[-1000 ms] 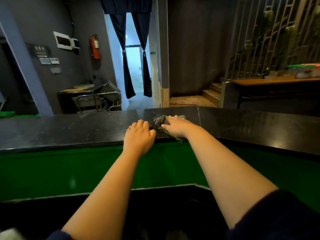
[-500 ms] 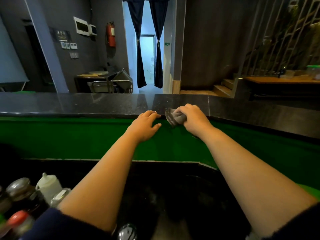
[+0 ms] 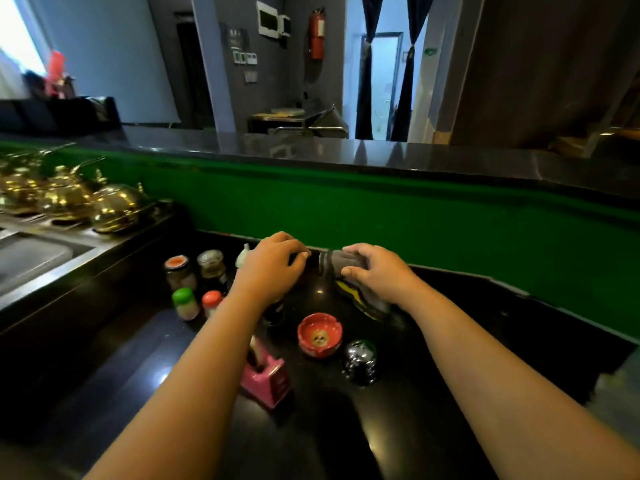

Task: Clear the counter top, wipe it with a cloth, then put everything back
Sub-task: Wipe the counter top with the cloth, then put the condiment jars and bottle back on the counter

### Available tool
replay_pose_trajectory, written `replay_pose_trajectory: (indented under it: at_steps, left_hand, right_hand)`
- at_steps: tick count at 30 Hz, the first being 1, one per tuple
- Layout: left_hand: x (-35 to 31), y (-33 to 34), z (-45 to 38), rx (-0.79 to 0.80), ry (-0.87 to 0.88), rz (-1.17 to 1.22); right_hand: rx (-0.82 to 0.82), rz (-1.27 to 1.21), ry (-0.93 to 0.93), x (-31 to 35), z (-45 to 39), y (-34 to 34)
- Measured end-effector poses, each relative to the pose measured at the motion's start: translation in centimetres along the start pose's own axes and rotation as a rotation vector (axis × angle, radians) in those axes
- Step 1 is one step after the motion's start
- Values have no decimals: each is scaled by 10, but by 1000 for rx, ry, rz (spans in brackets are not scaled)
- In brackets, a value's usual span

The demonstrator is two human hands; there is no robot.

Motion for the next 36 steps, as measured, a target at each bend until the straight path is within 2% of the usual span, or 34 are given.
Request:
replay_pose_trajectory:
  at_steps: [11,18,24,29,33,36]
  left_hand:
    - [200,-16,177,93,-258,-48]
    - [298,-12,243,99,-390,33]
    - [368,0,251,107,-465,40]
    - [425,12,227,182,-528,5]
    - [462,25,202,263,-584,-65]
    - [483,41,190,289,-614,-43]
  right_hand:
    - [23,-22,-99,141,2,176]
    - [114,-23,-118,190,-24,278]
    - [257,-57,-74,193,-77,353]
    - [316,-52,-59,188,-134,396]
    - [299,-32,-98,190,-182,413]
    - [264,100,-124,187,-208,427]
Point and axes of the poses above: each hand's wrist, its own z-axis away from the middle knuckle, its own y-axis out of the palm, x = y × z, the point moved 10 cm from there along -z, towards the middle knuckle, and after that the axes turned 12 degrees about x, right-handed, at the moved point
